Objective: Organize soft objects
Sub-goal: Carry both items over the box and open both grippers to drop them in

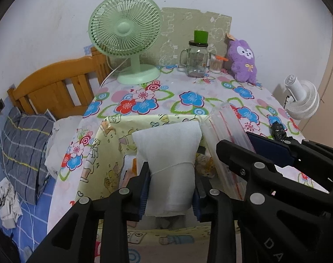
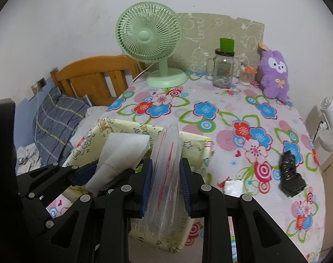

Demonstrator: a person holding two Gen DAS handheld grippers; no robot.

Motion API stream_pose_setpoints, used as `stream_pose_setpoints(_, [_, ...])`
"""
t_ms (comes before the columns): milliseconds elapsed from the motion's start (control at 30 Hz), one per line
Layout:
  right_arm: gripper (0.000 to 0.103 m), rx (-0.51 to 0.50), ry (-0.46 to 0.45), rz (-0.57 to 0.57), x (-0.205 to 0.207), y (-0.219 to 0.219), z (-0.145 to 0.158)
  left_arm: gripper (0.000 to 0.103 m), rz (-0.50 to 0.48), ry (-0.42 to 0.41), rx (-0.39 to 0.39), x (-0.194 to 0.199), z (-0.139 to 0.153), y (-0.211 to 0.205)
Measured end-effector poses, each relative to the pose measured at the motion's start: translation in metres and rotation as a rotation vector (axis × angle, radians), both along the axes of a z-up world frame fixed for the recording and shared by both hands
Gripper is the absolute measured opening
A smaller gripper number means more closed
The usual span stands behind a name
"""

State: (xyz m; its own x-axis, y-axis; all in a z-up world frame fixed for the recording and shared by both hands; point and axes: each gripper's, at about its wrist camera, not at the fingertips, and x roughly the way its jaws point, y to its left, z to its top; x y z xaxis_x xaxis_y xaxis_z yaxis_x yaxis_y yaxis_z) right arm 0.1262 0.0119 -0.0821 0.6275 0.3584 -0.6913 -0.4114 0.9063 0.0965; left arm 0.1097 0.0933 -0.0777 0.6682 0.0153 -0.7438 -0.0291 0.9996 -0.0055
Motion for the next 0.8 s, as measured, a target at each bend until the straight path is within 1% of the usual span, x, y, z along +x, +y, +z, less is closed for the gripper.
stream_pose_setpoints(100, [0.028, 0.002, 0.011, 0.012, 0.001, 0.006, -0.004, 0.039, 0.004, 0.009, 0.0, 0.0, -0.003, 0.005])
stream_pose_setpoints(233, [0.029, 0.012, 0.032, 0.025, 0.006, 0.014, -0.01, 0.039, 0.014, 0.019, -0.004, 0.0, -0.006, 0.011])
stream_pose_setpoints(333, [0.033, 0.013, 0.049, 0.029, 0.01, 0.018, -0.015, 0.04, 0.017, 0.03, -0.003, 0.002, -0.009, 0.014])
stream_pose_setpoints(400, [0.04, 0.004, 0.056, 0.033, 0.011, 0.02, -0.016, 0.041, 0.014, 0.037, -0.011, 0.002, -0.011, 0.015])
stream_pose_setpoints(467, [0.058, -0.001, 0.059, 0.025, 0.012, 0.02, -0.018, 0.042, 0.012, 0.037, -0.02, 0.003, -0.011, 0.015])
stream_pose_setpoints(533, [0.065, 0.0, 0.051, 0.016, 0.012, 0.019, -0.017, 0.042, 0.01, 0.036, -0.025, 0.003, -0.011, 0.015])
stream_pose_setpoints(633, [0.069, -0.015, 0.021, -0.006, 0.009, 0.016, -0.015, 0.042, -0.003, 0.036, -0.029, 0.004, -0.012, 0.012])
stream_pose_setpoints(733, [0.071, -0.026, 0.005, -0.021, 0.009, 0.012, -0.014, 0.044, -0.013, 0.035, -0.036, 0.005, -0.013, 0.009])
stream_pose_setpoints(767, [0.072, -0.029, 0.004, -0.026, 0.01, 0.011, -0.014, 0.048, -0.016, 0.034, -0.041, 0.006, -0.013, 0.008])
stream_pose_setpoints(800, [0.072, -0.031, 0.005, -0.032, 0.011, 0.01, -0.013, 0.056, -0.019, 0.034, -0.045, 0.006, -0.013, 0.007])
